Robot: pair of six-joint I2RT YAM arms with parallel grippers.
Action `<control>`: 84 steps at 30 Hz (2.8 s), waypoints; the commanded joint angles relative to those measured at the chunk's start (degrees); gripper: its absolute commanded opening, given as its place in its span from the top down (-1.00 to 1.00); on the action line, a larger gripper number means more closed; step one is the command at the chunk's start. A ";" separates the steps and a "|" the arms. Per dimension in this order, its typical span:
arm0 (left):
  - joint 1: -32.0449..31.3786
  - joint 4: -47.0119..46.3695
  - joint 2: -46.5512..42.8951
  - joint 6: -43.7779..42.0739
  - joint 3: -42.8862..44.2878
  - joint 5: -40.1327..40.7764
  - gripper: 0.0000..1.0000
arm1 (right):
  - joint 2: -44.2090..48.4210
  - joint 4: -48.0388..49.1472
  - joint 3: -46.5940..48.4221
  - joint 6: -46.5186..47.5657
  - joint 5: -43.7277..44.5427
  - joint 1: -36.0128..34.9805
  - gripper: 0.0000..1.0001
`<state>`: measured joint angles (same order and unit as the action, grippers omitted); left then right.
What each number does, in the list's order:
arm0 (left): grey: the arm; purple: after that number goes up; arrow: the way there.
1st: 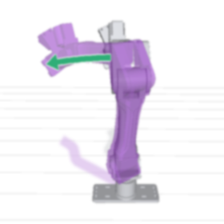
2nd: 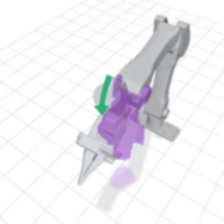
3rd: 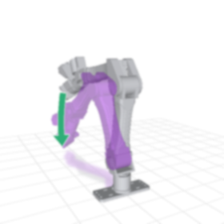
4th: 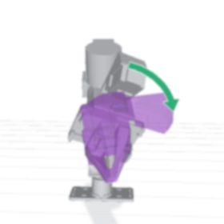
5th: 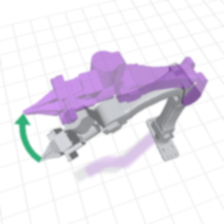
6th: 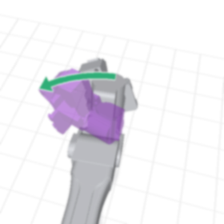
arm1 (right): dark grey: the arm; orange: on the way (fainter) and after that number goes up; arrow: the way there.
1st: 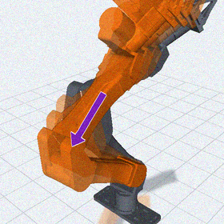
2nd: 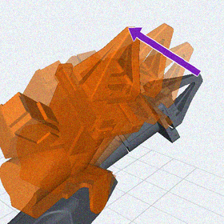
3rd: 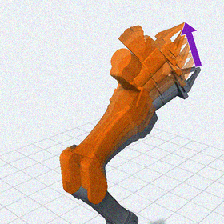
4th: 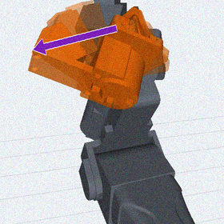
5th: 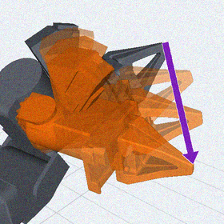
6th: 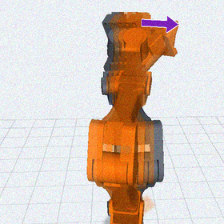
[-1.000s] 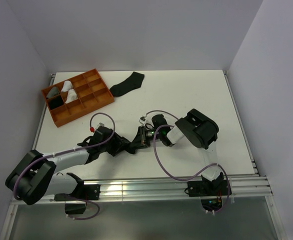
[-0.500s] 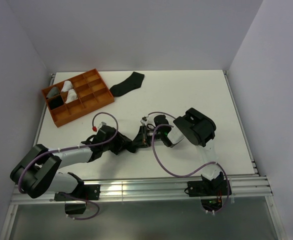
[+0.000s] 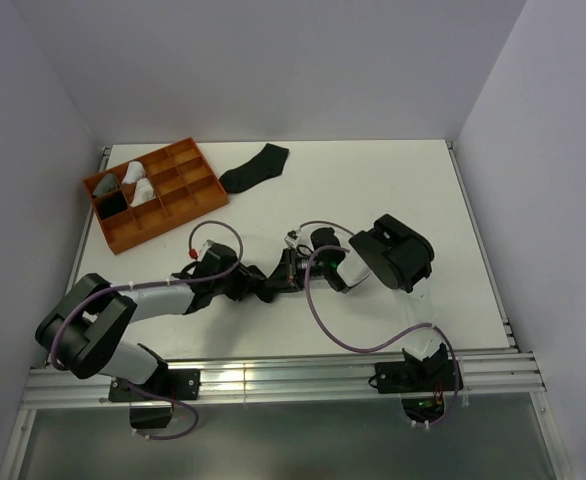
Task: Roll the socks
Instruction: Pick up the sock at the center of the board, then place the sock in the storage box.
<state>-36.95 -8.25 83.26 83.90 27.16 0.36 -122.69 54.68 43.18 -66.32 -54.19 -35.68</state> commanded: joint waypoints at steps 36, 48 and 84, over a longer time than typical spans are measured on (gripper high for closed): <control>23.40 45.26 -9.87 -38.70 34.71 20.47 0.99 | 61.51 -45.45 -10.92 40.48 39.25 1.76 -0.45; 46.35 37.10 0.14 -61.01 44.64 13.60 0.99 | 66.27 -41.84 -15.32 41.62 43.01 0.53 -0.48; 56.64 29.52 14.20 -101.21 44.20 -13.37 0.99 | 68.29 -41.05 -16.99 47.43 52.79 -9.40 -0.46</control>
<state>19.97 21.32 96.71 -14.48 69.56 -10.90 -54.85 11.57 26.55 -20.32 -3.29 -44.23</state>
